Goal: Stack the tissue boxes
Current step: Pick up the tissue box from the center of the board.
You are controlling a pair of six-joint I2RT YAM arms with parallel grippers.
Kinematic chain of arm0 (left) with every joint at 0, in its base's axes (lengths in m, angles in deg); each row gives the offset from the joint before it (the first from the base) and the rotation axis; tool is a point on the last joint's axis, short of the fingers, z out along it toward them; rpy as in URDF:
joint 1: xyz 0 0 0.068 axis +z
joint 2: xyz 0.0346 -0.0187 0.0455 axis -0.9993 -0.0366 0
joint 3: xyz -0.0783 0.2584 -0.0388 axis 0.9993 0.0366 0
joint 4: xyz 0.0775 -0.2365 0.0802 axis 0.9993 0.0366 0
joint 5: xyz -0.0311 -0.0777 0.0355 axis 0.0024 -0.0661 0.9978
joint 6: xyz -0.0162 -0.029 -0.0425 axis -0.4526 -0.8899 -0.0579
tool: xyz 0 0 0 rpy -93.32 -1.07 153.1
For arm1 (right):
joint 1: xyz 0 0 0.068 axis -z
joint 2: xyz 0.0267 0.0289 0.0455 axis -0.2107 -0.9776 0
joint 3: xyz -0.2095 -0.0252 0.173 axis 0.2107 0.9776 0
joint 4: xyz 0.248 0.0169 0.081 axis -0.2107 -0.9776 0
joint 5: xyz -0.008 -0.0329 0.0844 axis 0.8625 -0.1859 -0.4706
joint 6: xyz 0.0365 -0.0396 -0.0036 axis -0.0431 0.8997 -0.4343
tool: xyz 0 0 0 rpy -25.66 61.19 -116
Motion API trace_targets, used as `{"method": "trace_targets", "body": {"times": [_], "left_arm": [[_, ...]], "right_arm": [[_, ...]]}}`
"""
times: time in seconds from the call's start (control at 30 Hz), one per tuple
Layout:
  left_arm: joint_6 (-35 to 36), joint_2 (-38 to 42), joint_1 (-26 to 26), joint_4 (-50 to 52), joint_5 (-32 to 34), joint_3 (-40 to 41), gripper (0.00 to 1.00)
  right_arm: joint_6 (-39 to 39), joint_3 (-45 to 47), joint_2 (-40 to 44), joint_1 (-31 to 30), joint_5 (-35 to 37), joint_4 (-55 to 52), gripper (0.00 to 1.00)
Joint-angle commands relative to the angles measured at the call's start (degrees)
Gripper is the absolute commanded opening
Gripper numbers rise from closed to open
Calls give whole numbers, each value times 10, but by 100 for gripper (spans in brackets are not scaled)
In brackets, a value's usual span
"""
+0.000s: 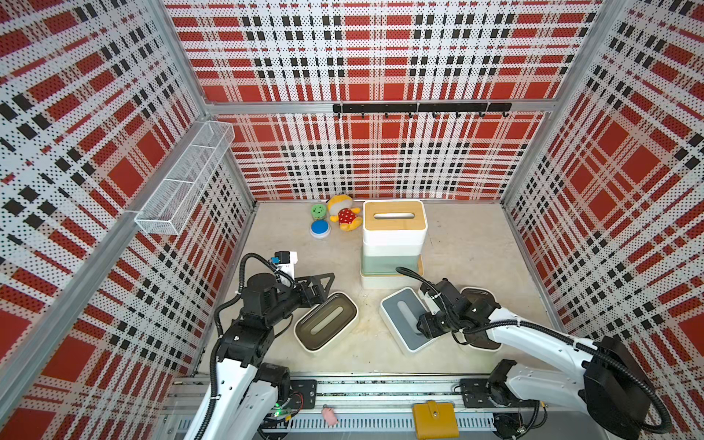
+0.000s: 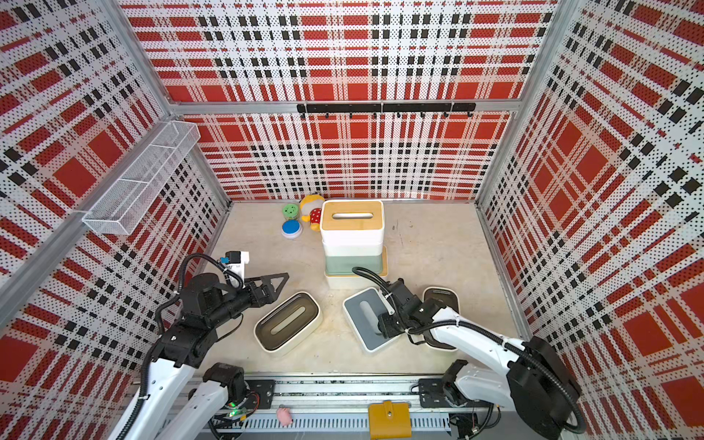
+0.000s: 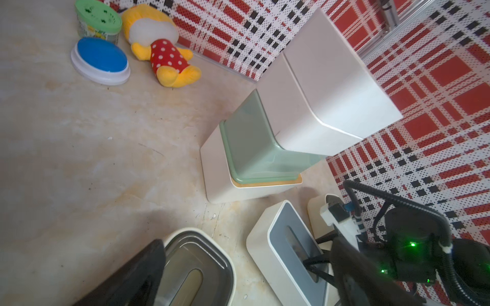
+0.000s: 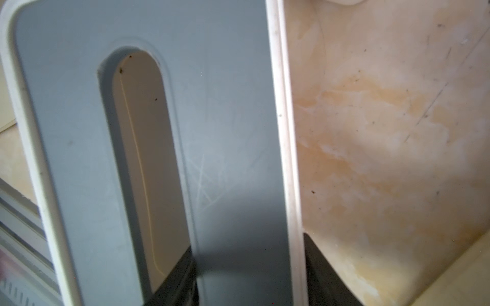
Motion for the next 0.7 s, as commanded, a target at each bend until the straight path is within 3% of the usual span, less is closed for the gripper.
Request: {"method": "trace_targets", "body": {"times": [0.0, 0.13, 0.4, 0.47, 0.67], "left_arm": [[-23, -20, 1, 40, 14, -31, 99], [-59, -55, 28, 57, -32, -50, 99], [-89, -133, 89, 26, -210, -89, 99], [-75, -150, 70, 27, -232, -109, 99], [28, -199, -28, 134, -208, -180, 99]], "right_arm": [[32, -42, 30, -5, -23, 18, 39], [39, -67, 47, -7, -24, 14, 36], [96, -125, 81, -29, -26, 9, 35], [111, -140, 86, -37, -26, 5, 35], [144, -172, 91, -56, -22, -6, 35]]}}
